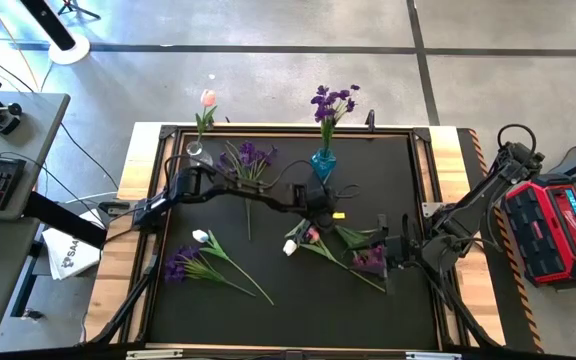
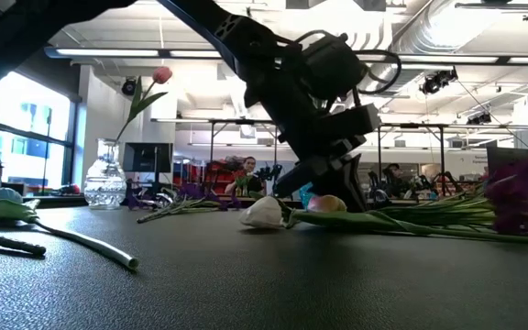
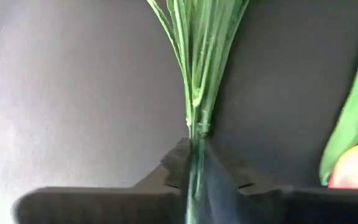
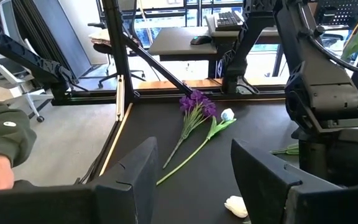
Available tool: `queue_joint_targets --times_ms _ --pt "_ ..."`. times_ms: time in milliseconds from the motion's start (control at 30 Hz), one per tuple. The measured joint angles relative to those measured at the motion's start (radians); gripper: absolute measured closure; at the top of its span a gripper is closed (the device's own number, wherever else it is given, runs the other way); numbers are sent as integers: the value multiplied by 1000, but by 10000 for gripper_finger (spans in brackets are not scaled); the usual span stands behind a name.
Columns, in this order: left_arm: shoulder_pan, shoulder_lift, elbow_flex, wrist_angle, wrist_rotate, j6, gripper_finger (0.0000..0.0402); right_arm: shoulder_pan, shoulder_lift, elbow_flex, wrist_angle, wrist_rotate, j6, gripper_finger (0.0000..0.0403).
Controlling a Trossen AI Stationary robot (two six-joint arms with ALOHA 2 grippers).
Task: Sort flowers into vase by color
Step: Put the pink flower into the blue vase
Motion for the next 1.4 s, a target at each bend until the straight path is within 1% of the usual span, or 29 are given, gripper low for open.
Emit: queue_joint_targets --times_ms 67,233,467,533,600,667,800,900,1000,1100,1167,1267,1333,1400 --pt "6 0 0 1 3 0 394 0 1 0 0 0 0 226" --pt "12 -1 0 3 27 -4 399 0 36 0 0 9 9 226" --pt "36 -71 1 -17 122 -96 401 21 118 0 9 25 66 226" --pt "53 -96 1 -31 171 -133 401 44 137 0 13 44 90 226" --pt "71 -118 1 -34 252 -165 401 68 164 0 18 63 113 226" --pt "88 -141 1 -25 308 -198 401 87 202 0 40 82 135 226" --pt "106 -185 1 11 319 -252 401 102 298 0 84 68 190 226" --pt "102 -227 1 39 319 -282 401 102 366 0 102 29 260 226" --pt "89 -276 1 57 321 -312 401 105 405 0 104 -17 357 226" --pt "80 -325 1 73 331 -346 401 125 421 0 102 -15 419 226" --pt "81 -353 1 89 382 -368 401 153 432 0 85 38 421 226" --pt "84 -384 -2 98 476 -402 401 195 459 0 54 195 434 226" --pt "83 -408 -45 160 506 -428 401 211 483 0 21 251 480 226" --pt "77 -434 -124 275 532 -471 401 219 510 0 -13 280 550 226"
